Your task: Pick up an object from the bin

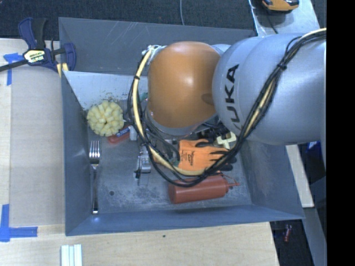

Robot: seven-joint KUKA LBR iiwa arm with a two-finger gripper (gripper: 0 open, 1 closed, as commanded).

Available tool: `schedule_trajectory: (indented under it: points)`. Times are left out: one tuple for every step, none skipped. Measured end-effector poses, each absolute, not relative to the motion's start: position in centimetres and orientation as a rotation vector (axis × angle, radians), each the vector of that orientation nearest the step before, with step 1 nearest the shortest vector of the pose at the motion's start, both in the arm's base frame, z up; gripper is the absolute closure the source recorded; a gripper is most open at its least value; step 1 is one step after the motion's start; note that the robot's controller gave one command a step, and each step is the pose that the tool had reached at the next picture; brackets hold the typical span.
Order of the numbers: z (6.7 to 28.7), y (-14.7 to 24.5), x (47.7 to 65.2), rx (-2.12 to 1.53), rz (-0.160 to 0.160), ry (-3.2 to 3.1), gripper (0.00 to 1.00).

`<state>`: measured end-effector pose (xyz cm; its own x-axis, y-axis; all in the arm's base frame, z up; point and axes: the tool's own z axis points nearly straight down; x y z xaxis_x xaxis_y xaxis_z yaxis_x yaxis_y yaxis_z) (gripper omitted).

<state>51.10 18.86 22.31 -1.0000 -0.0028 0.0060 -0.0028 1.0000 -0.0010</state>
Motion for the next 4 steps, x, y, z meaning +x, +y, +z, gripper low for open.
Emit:
schedule_trajectory:
  points:
    - [22.8, 18.8, 51.3, 0.000, -0.002, -3.144, 0.00]
    - [23.6, 11.8, 49.8, 0.086, -0.001, -3.141, 0.00]
    - [22.5, 11.5, 55.7, 0.514, -0.002, -3.106, 0.00]
    - [22.1, 9.8, 56.9, 0.711, -0.002, -3.071, 0.00]
